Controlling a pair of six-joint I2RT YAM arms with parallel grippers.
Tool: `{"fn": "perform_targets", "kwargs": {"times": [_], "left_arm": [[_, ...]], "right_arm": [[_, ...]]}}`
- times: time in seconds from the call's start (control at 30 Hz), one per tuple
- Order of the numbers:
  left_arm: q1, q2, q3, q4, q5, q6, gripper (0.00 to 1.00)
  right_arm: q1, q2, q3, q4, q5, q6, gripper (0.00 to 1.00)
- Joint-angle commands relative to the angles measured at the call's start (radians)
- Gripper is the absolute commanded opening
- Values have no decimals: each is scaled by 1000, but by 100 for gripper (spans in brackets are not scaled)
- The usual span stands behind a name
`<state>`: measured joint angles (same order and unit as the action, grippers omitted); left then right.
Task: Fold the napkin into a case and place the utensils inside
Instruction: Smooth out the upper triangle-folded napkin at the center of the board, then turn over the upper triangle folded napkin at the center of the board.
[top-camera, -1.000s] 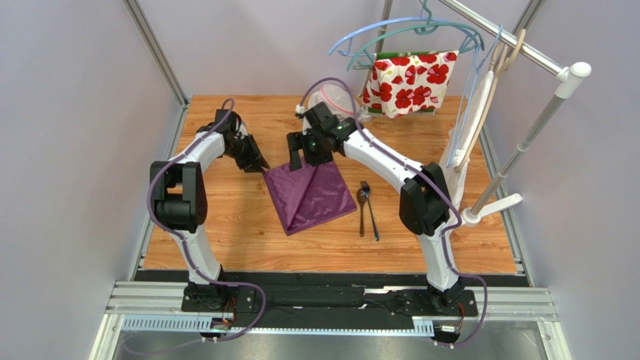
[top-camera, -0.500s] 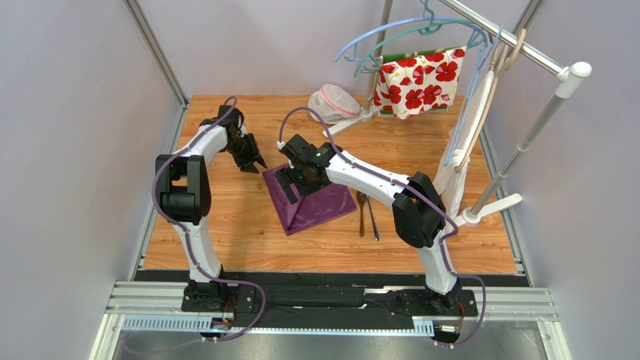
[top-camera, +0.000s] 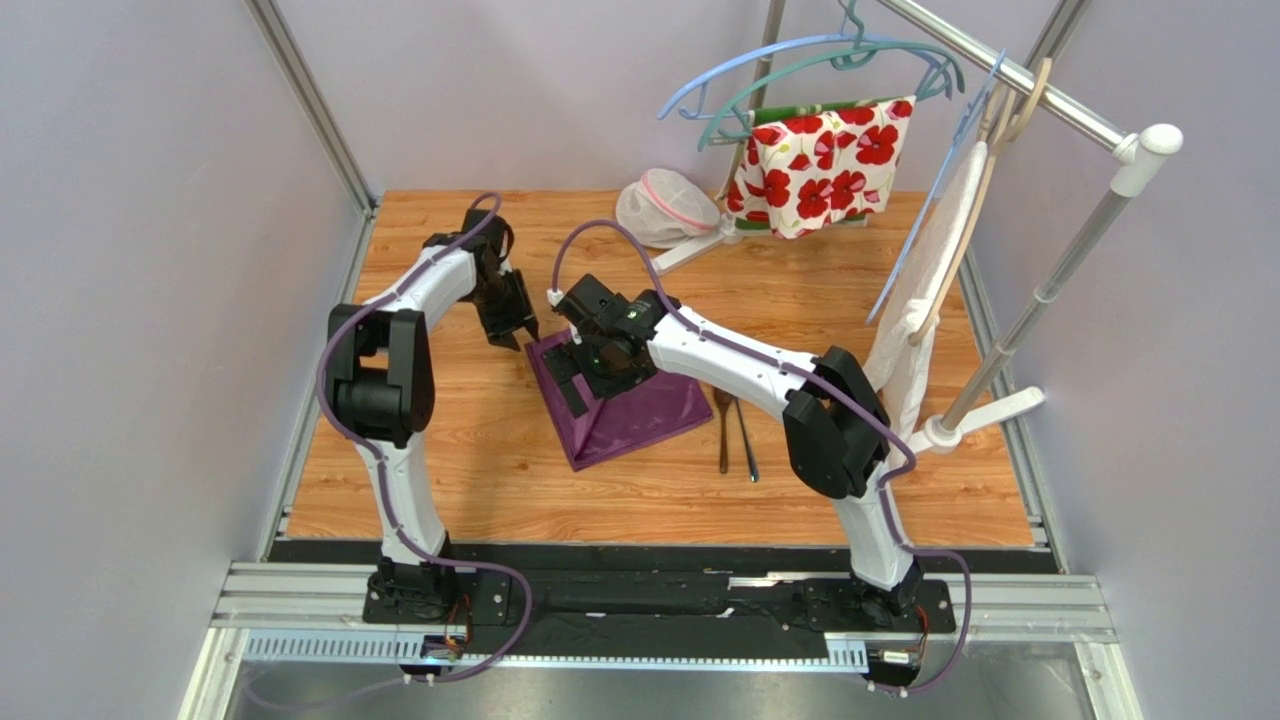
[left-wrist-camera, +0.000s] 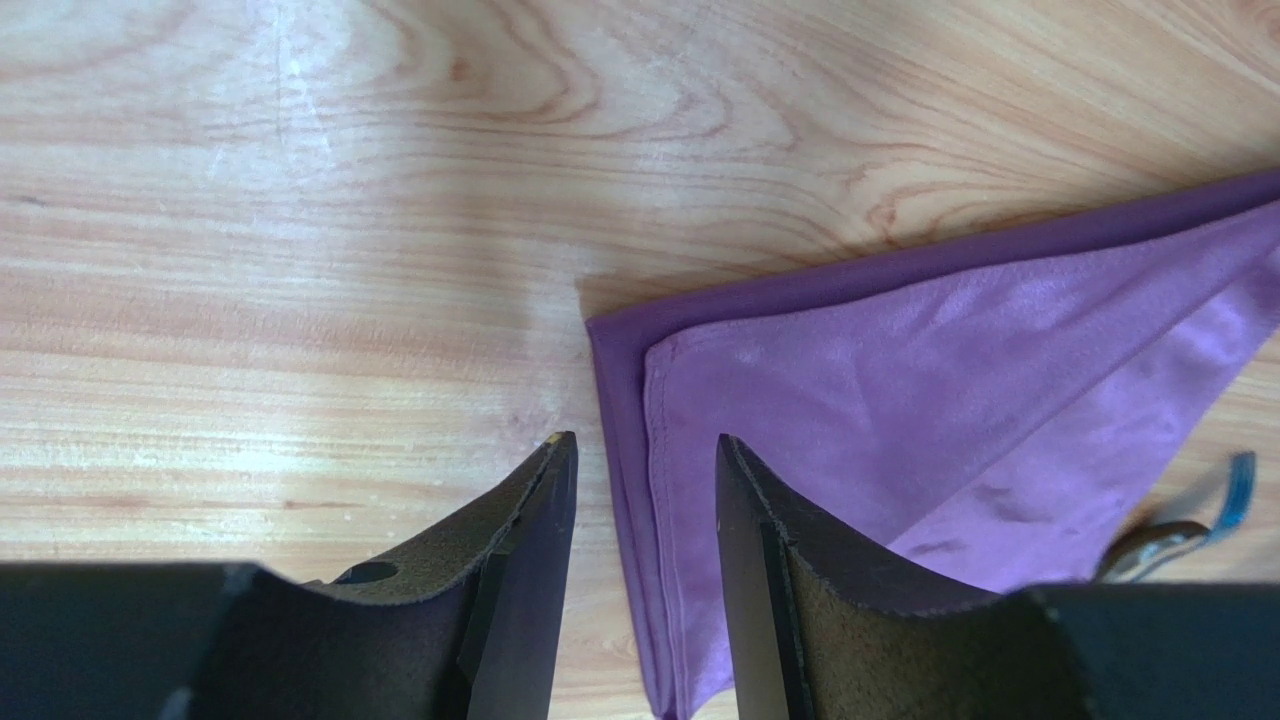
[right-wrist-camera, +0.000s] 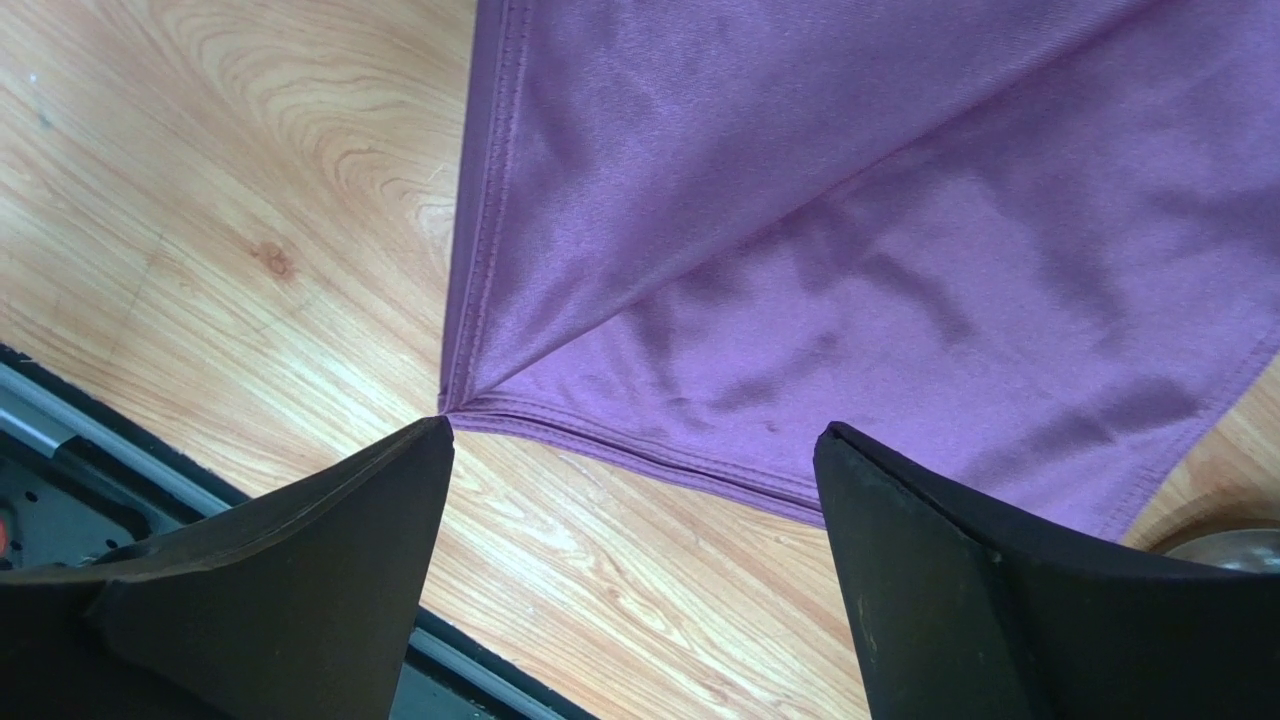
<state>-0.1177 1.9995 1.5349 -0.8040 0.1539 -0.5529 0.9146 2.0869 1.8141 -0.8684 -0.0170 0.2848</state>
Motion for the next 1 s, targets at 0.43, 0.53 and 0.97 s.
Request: {"fn": "perform_targets", "kwargs": {"times": [0.43, 0.53, 0.97], "left_arm": [[-56, 104, 91, -55, -117, -22, 49], [-57, 111, 88, -50, -112, -25, 47], [-62, 107, 82, -35, -126, -12, 22]], "right_arm": [[43, -28, 16, 55, -52, 31, 93], [56, -30, 21, 65, -41, 39, 93], [148, 12, -12, 104, 83, 66, 79]]}}
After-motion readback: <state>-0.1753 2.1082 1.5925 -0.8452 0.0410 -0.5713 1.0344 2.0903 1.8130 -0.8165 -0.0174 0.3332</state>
